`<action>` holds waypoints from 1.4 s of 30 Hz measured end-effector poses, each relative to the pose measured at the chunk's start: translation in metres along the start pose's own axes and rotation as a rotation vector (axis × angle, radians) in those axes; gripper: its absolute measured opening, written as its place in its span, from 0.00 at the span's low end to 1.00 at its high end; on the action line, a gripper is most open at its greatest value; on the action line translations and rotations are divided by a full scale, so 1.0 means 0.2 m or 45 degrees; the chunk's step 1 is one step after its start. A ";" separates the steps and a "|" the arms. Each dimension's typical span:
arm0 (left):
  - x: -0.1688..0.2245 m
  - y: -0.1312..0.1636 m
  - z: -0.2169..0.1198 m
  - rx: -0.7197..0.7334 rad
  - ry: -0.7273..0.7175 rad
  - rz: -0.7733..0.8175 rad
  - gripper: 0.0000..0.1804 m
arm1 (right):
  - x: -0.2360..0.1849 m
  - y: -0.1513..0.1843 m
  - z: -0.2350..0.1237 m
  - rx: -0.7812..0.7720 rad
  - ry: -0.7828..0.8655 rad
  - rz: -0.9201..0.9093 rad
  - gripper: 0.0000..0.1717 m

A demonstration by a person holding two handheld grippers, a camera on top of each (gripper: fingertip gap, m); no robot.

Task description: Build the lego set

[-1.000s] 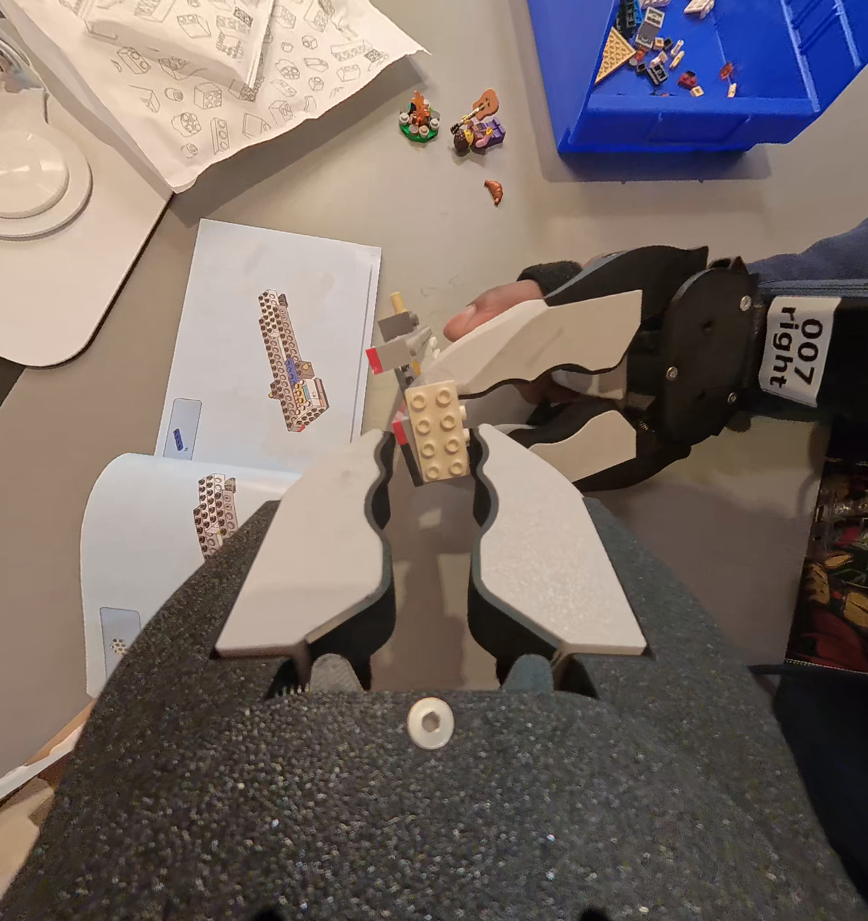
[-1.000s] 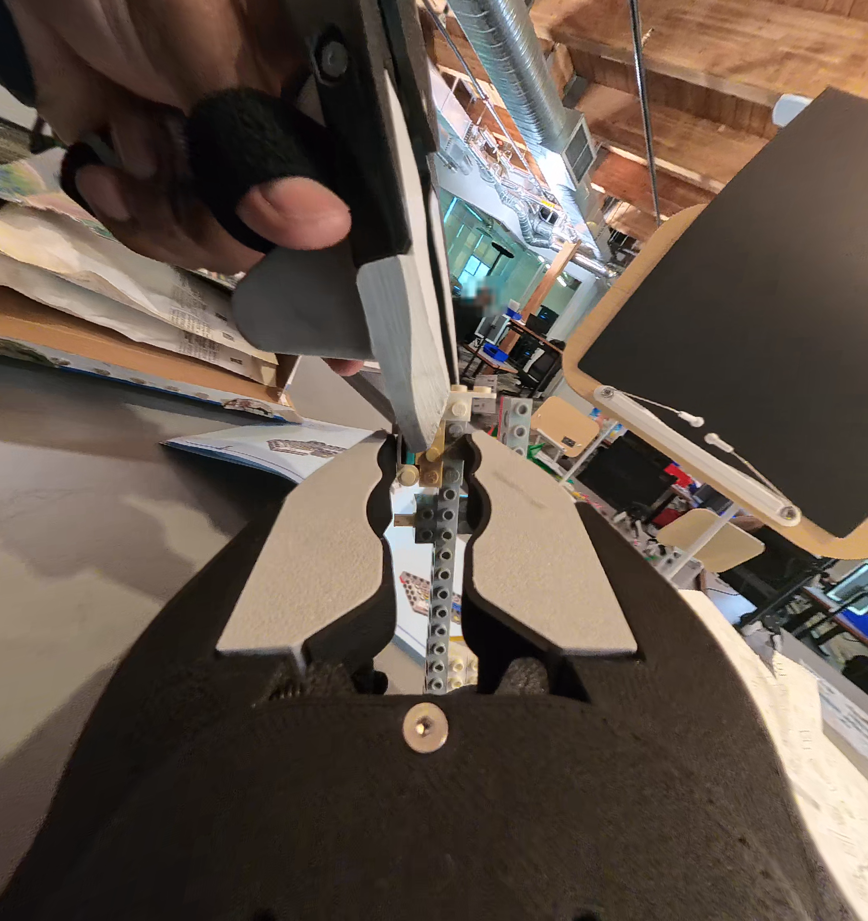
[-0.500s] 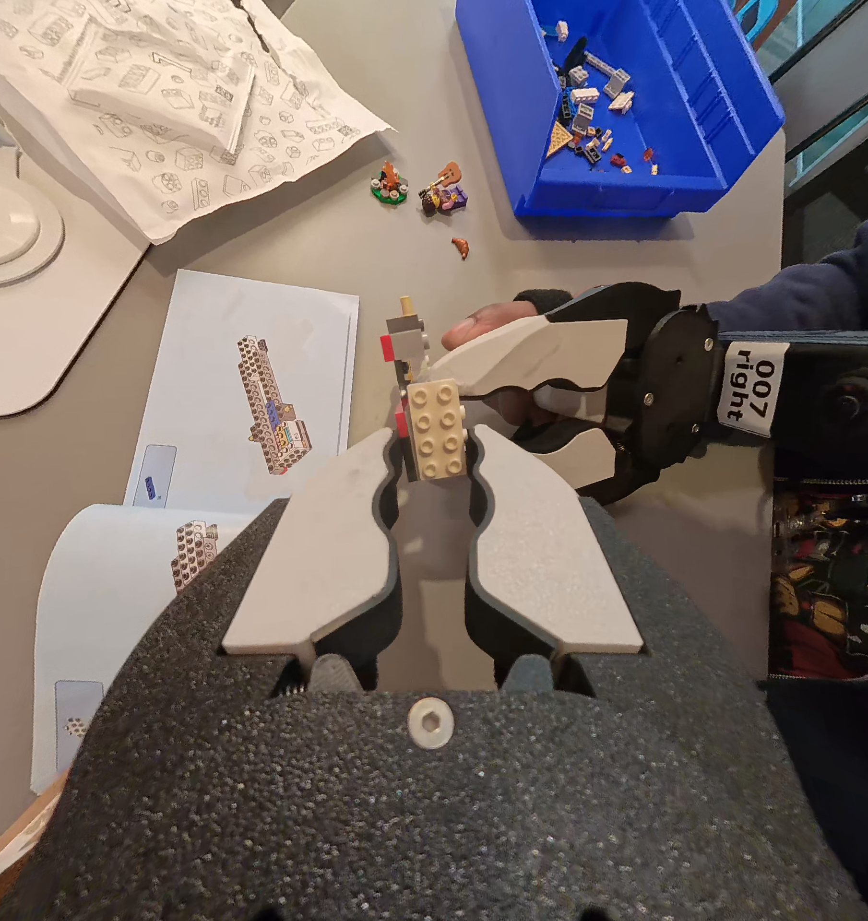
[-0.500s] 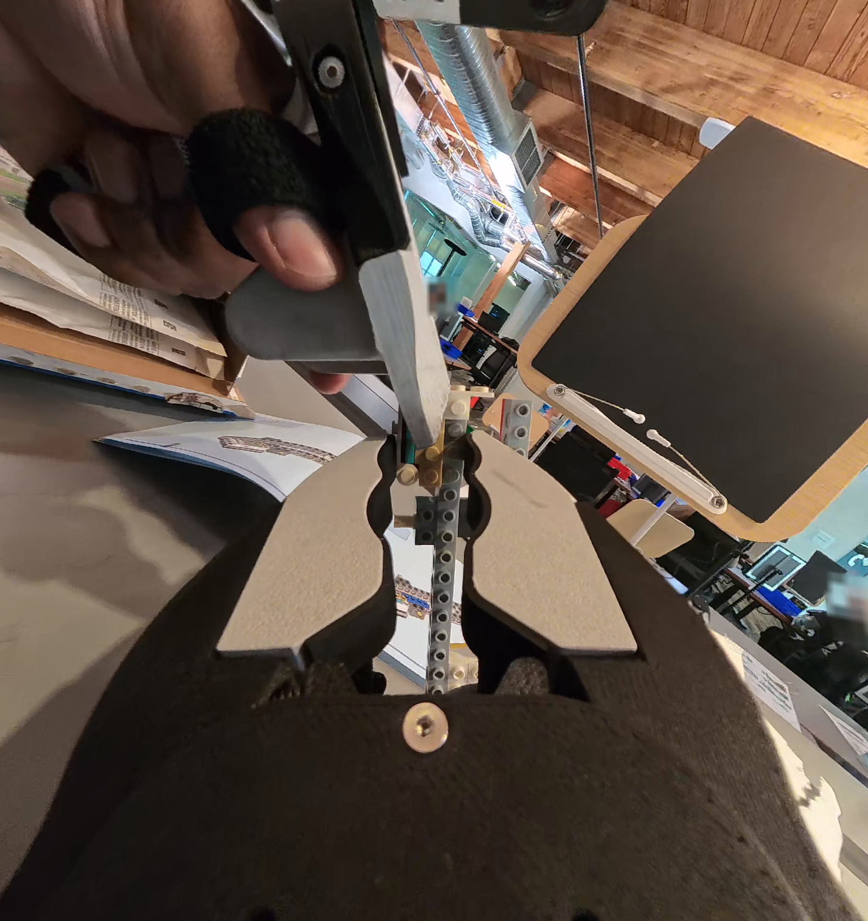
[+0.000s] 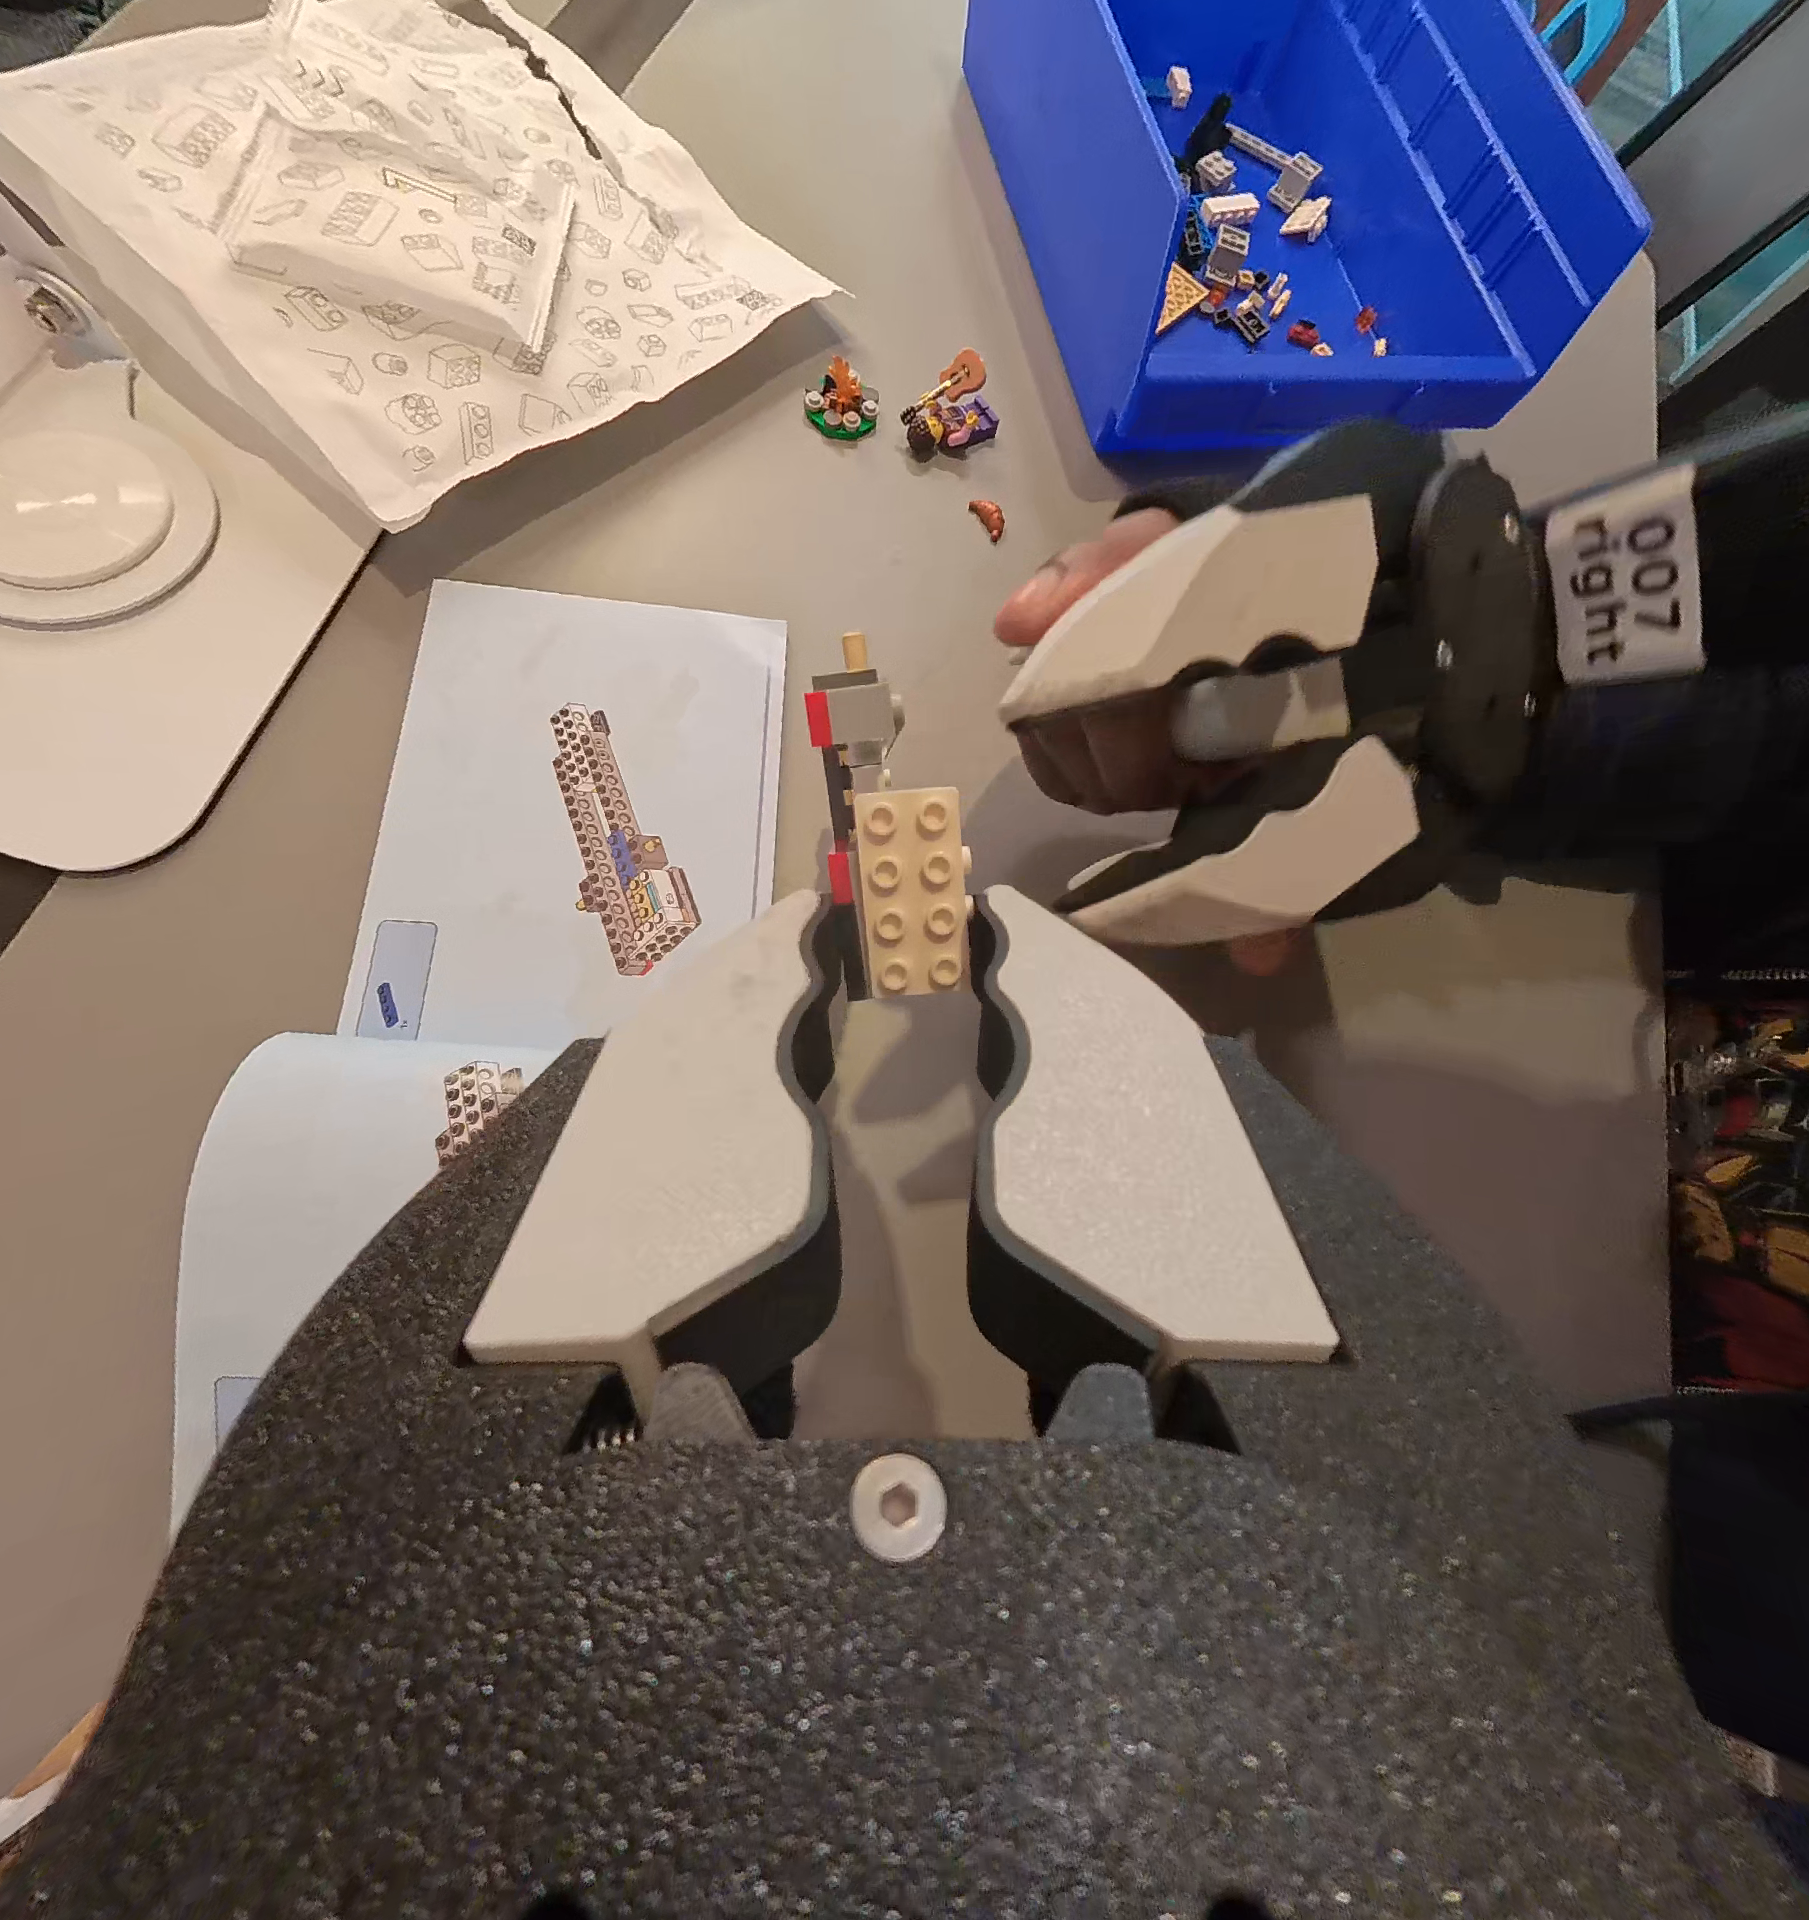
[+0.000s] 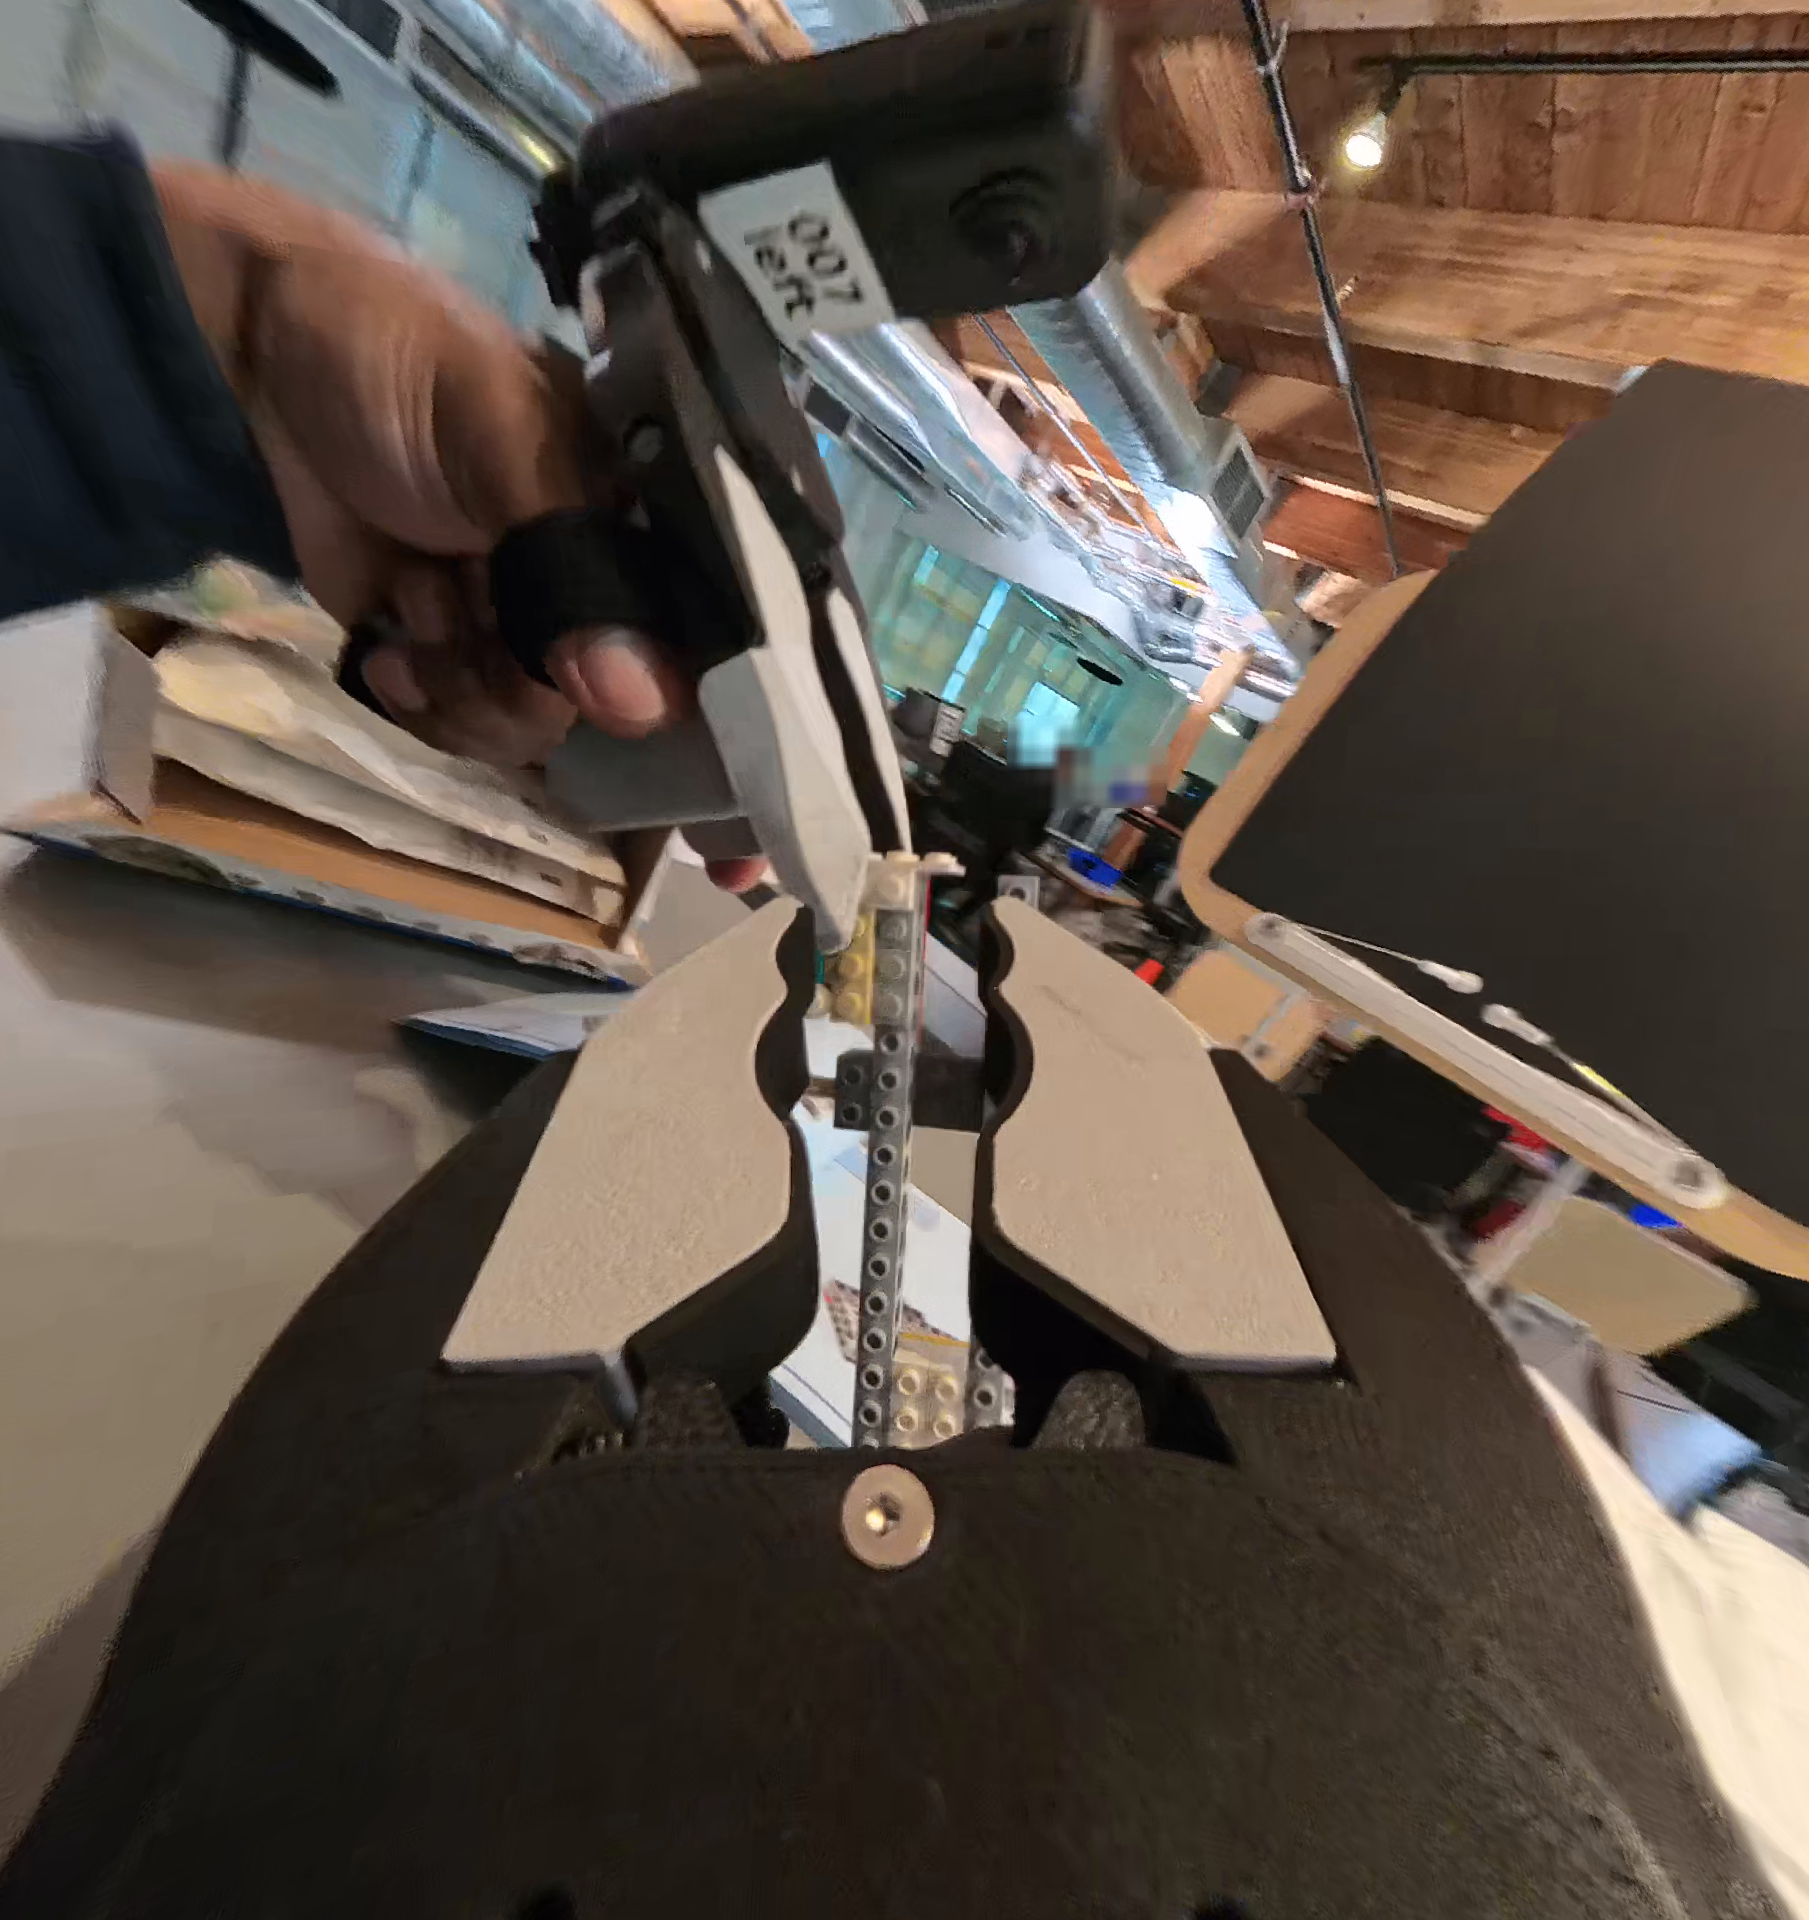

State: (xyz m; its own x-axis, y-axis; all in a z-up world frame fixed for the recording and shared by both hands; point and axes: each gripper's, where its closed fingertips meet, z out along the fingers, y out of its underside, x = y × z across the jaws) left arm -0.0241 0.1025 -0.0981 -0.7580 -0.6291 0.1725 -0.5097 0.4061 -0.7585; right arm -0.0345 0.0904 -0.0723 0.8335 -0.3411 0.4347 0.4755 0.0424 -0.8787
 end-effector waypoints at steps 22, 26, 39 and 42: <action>0.20 0.02 0.06 -0.080 0.147 0.288 0.13 | -0.03 0.06 -0.08 -0.185 -0.621 0.554 0.22; 0.20 0.02 0.06 -0.069 0.154 0.293 0.13 | -0.04 0.05 -0.08 -0.176 -0.645 0.576 0.19; 0.20 0.03 0.08 -0.066 0.186 0.281 0.13 | -0.06 0.08 -0.09 -0.221 -0.715 0.678 0.16; 0.21 0.04 0.07 -0.071 0.207 0.291 0.13 | -0.08 0.05 -0.10 -0.193 -0.748 0.674 0.17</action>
State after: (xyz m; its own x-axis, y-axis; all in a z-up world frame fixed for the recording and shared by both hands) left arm -0.0549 0.0699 -0.1048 -0.9088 -0.4043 0.1027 -0.3360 0.5637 -0.7545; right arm -0.0483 0.0769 -0.0927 0.9695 0.2398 -0.0510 -0.0320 -0.0824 -0.9961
